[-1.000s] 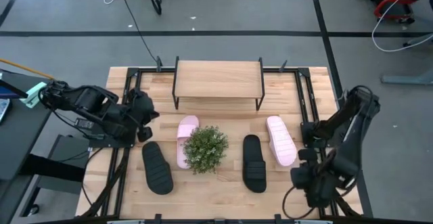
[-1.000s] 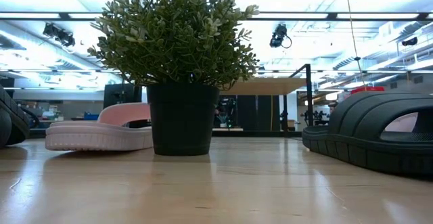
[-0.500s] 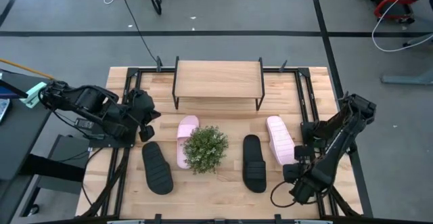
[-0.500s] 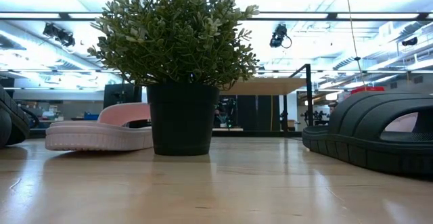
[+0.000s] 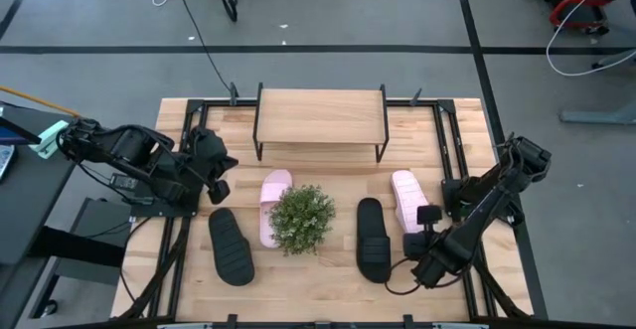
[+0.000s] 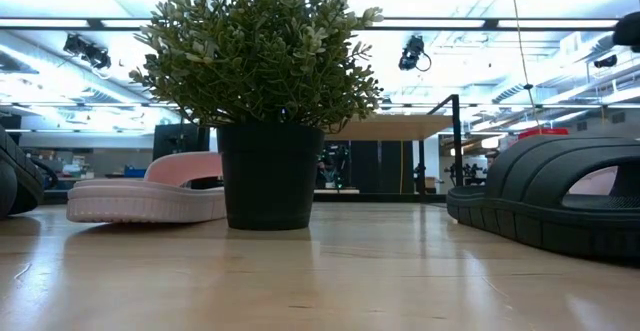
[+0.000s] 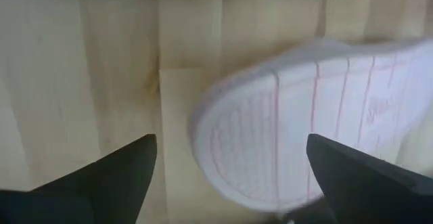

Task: Pick and place slides into the shelf
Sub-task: Put the right pink slipper on the shelf

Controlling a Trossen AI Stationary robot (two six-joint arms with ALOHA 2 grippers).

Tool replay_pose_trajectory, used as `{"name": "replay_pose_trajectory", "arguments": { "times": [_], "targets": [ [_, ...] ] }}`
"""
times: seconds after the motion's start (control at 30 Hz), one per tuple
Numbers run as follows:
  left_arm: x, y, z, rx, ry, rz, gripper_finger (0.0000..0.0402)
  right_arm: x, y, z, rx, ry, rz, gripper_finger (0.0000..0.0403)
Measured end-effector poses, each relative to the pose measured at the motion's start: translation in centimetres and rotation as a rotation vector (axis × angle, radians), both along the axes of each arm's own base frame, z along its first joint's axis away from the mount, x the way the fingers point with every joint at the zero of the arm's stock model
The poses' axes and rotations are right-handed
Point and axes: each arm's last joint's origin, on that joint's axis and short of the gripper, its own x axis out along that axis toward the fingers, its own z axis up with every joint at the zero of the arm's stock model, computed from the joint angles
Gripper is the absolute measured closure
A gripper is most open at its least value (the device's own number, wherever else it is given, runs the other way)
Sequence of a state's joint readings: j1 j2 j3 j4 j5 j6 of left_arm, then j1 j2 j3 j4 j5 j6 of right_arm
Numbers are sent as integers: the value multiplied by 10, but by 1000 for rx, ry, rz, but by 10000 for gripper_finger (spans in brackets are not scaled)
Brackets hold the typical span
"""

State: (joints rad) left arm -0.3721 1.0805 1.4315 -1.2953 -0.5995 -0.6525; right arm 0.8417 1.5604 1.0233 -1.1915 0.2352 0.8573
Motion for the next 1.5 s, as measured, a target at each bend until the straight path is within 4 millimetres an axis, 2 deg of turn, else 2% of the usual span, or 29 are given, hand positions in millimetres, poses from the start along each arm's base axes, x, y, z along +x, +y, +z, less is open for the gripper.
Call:
{"name": "replay_pose_trajectory", "arguments": {
  "times": [0.17, 0.43, 0.67, 0.73, 1.03, 1.2, 1.4, 1.5],
  "targets": [
    [0, 0, 0, -4, -10, 18, 381, 6, -1, -4, -17, -2, 3, 16],
    [0, 0, 0, -4, -9, 18, 395, 18, 6, -28, -49, 18, -19, 16],
    [0, 0, 0, -4, -9, 18, 380, 20, 6, -38, -124, 12, -35, 30],
    [0, 0, 0, -5, -11, 18, 378, 21, 6, -35, -112, 10, -67, 35],
    [0, 0, 0, -5, -11, 17, 394, 14, 3, 15, 56, -93, -197, 50],
    [0, 0, 0, -5, -11, 17, 388, 6, 3, 15, 54, -94, -178, 50],
    [0, 0, 0, -8, -12, 20, 377, 10, -10, 17, 99, -32, -532, 58],
    [0, 0, 0, -2, -12, 19, 382, 18, -17, 20, 140, -51, -629, 63]
  ]
}}
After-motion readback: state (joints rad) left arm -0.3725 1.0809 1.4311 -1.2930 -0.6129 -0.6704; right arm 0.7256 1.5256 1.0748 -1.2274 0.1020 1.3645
